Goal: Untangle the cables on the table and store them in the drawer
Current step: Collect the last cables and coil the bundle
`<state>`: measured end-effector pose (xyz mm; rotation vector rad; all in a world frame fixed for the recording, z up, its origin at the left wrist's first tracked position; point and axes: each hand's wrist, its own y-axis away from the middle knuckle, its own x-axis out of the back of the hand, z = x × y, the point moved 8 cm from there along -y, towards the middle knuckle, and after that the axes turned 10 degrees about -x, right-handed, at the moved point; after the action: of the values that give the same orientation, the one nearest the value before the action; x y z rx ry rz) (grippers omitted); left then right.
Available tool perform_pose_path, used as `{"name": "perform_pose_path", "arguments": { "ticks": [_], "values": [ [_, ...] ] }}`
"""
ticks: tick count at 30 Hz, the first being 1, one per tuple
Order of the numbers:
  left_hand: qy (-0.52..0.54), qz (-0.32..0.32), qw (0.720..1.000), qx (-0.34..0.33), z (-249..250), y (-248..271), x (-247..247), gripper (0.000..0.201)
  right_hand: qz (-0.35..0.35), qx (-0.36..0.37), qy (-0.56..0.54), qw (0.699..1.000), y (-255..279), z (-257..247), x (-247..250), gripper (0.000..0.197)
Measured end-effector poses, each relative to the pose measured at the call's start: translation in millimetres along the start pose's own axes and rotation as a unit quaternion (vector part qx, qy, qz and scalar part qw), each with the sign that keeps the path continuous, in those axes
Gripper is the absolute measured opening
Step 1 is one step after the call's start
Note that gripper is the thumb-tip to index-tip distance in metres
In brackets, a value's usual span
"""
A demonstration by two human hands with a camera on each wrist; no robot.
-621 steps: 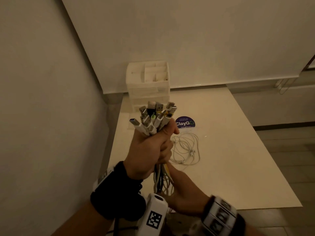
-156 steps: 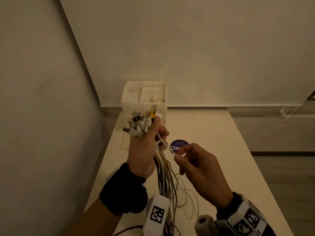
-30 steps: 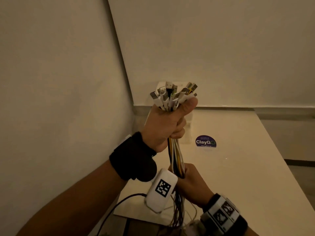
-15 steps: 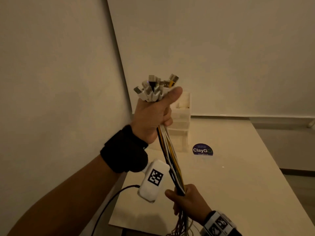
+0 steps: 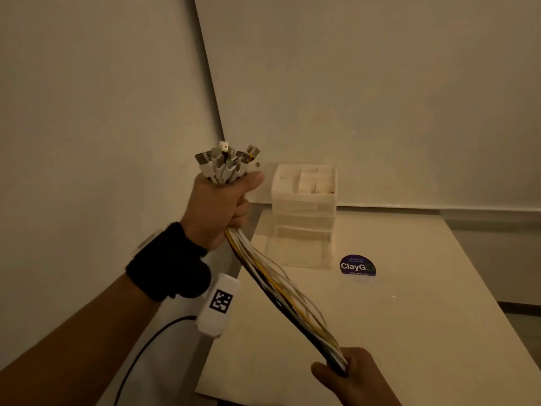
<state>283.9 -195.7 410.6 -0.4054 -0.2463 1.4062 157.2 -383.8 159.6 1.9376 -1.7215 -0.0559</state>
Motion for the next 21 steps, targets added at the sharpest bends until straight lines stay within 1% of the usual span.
{"name": "perform_pose_path", "arguments": {
  "ticks": [2, 3, 6, 8, 9, 12, 13, 14, 15, 16, 17, 18, 19, 20, 21],
  "values": [
    [-0.015, 0.016, 1.000, 0.014, 0.2, 1.3, 18.2, 0.047, -0.029, 0.017, 0.025, 0.999, 14.5, -7.9, 2.9, 0.037],
    [-0.019, 0.019, 1.000, 0.013, 1.5, 1.3, 23.1, 0.048, -0.036, 0.014, 0.027, 0.999, 19.4, -8.2, 3.3, 0.034],
    [-0.049, 0.025, 0.999, 0.001, 5.0, 4.1, 30.0, 0.047, -0.019, 0.002, 0.013, 1.000, 28.8, -7.4, 5.9, 0.035],
    [-0.051, 0.035, 0.998, 0.005, 3.4, 5.4, 35.7, 0.046, -0.026, -0.005, 0.052, 0.998, 26.5, -4.5, 2.3, 0.034],
    [-0.049, 0.043, 0.998, 0.007, 1.4, 5.2, 39.1, 0.046, -0.019, -0.009, 0.073, 0.997, 26.3, -5.2, 2.7, 0.033],
    [-0.086, 0.076, 0.993, 0.010, -8.1, 5.6, 54.2, 0.048, 0.023, 0.040, 0.113, 0.993, 34.1, -14.2, 9.3, 0.032],
    [-0.107, 0.078, 0.991, 0.019, -13.5, 6.3, 59.4, 0.051, 0.040, 0.052, 0.149, 0.987, 44.2, -21.9, 11.5, 0.032],
    [-0.127, 0.074, 0.989, 0.035, -20.0, 8.0, 64.2, 0.053, 0.073, 0.095, 0.176, 0.977, 46.7, -24.0, 22.8, 0.030],
    [-0.146, 0.067, 0.986, 0.053, -27.2, 9.9, 68.2, 0.053, 0.079, 0.097, 0.217, 0.968, 51.2, -22.0, 29.9, 0.028],
    [-0.161, 0.056, 0.983, 0.066, -33.1, 12.3, 69.4, 0.053, 0.069, 0.126, 0.270, 0.952, 53.4, -18.7, 33.2, 0.025],
    [-0.173, 0.037, 0.981, 0.077, -38.6, 15.6, 67.4, 0.052, 0.026, 0.148, 0.313, 0.938, 53.2, -15.4, 32.2, 0.021],
    [-0.171, 0.010, 0.981, 0.088, -45.6, 19.9, 63.1, 0.051, -0.002, 0.175, 0.322, 0.930, 52.9, -21.2, 32.3, 0.017],
    [-0.166, -0.032, 0.981, 0.095, -53.9, 24.9, 53.5, 0.050, 0.006, 0.161, 0.334, 0.929, 62.6, -34.2, 40.3, 0.013],
    [-0.161, -0.082, 0.979, 0.097, -61.8, 32.4, 40.0, 0.048, 0.056, 0.218, 0.333, 0.916, 77.7, -62.9, 49.6, 0.017],
    [-0.163, -0.129, 0.973, 0.104, -68.0, 41.7, 24.3, 0.045, 0.097, 0.275, 0.297, 0.909, 94.0, -91.7, 57.2, 0.022]
  ]
}}
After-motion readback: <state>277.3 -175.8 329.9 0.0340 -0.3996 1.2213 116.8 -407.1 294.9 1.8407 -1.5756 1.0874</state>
